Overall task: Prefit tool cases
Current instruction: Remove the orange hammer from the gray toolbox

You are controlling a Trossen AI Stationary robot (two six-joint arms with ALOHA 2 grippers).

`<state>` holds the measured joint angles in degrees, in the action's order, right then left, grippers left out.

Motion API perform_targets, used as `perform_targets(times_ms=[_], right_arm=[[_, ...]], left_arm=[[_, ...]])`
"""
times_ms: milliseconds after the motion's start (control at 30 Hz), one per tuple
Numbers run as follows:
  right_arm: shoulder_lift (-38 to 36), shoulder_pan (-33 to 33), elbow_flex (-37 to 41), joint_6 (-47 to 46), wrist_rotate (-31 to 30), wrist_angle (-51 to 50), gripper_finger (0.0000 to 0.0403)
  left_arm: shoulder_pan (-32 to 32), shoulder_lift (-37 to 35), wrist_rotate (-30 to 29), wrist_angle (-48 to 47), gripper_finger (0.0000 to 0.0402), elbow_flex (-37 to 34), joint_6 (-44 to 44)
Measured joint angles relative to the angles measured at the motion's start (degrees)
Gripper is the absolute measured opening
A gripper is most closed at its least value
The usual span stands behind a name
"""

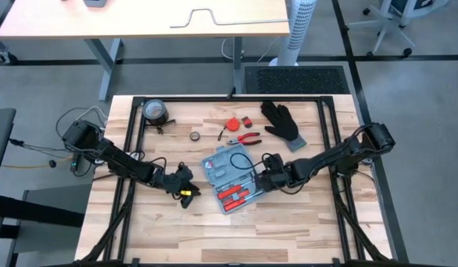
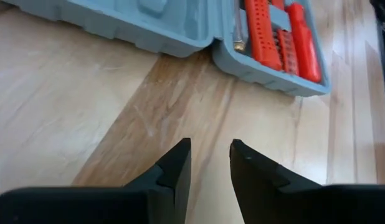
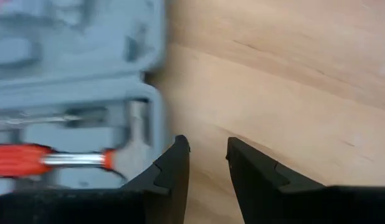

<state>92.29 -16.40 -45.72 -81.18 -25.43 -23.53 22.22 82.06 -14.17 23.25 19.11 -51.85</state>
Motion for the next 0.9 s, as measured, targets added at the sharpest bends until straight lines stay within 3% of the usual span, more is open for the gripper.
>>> perform_targets(times_ms=[167, 567, 900], right_arm=[[0.0, 0.5, 2.6, 0.9, 6.0, 5.9, 0.0118], [9.0, 0.3, 2.9, 5.1, 11.8, 31.8, 0.0118], [11.2, 0.3, 0.7, 8.2, 13.5, 33.9, 0.0118]], left_arm=[[0.0, 0.0, -0.1, 0.1, 0.0102, 0.0, 0.1], [0.0, 0.0, -1.8, -3.7, 0.0102, 0.0, 0.4], [-0.1, -0.6, 1.5, -7.1, 0.0102, 0.0, 2.2]])
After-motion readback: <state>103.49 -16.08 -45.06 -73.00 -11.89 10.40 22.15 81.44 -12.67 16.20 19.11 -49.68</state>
